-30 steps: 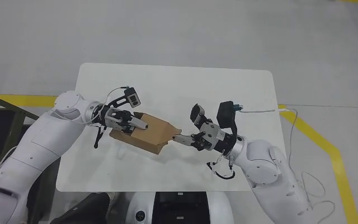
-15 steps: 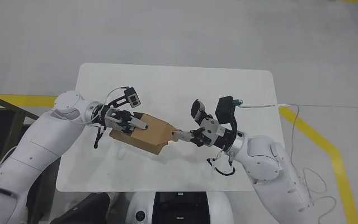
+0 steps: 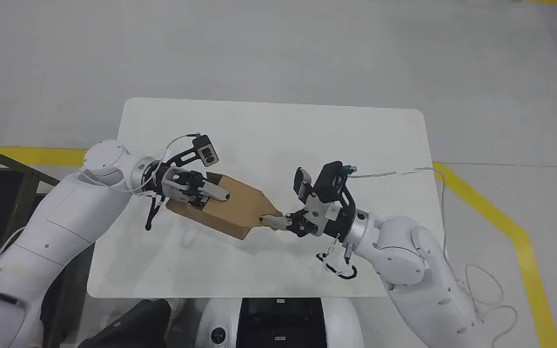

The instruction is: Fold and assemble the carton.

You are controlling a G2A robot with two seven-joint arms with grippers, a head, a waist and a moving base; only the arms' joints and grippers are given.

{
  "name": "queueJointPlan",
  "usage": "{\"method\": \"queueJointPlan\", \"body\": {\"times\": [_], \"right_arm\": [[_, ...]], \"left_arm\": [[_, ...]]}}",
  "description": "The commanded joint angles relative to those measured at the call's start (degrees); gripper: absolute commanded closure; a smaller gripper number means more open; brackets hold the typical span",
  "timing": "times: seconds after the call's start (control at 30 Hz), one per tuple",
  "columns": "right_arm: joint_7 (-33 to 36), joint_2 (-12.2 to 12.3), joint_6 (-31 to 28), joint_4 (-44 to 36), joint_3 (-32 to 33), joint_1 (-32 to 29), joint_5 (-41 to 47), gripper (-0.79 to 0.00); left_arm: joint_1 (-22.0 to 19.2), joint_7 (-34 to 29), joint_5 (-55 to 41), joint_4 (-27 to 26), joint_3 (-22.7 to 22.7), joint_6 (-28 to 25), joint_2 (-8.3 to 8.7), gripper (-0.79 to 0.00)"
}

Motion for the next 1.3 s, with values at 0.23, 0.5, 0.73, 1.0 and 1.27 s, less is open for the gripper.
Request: {"method": "queueJointPlan", "body": {"times": [0.23,0.5,0.73,1.0,1.27], "right_arm": [[-3.5,-0.12,0.29,1.8,-2.48,-0.68,-3.13,-0.785],[-5.94,-0.46,1.63,3.54,-4.12,0.67,-4.04,-0.785],[-6.64,-0.25,3.24,2.62,-3.88,-0.03,-7.92,-0.785],[-6.62,-0.19,5.15,2.32,-4.29,-0.34,-10.71,-0.785],[-8.81,-0.49,7.88,2.85,-4.66,0.08,-10.59,-0.785]], "left_arm": [[-0.01,0.0,-0.21,-0.16,0.18,0.12,-0.02,0.0],[-0.17,0.0,-0.28,-0.22,0.39,-0.02,-0.09,0.0],[-0.19,0.0,-0.45,0.2,0.46,-0.08,-0.09,0.0],[-0.24,0.0,-0.41,-0.12,0.71,0.17,-0.06,0.0],[-0.59,0.0,-0.08,-0.27,0.94,0.21,-0.09,0.0]]}}
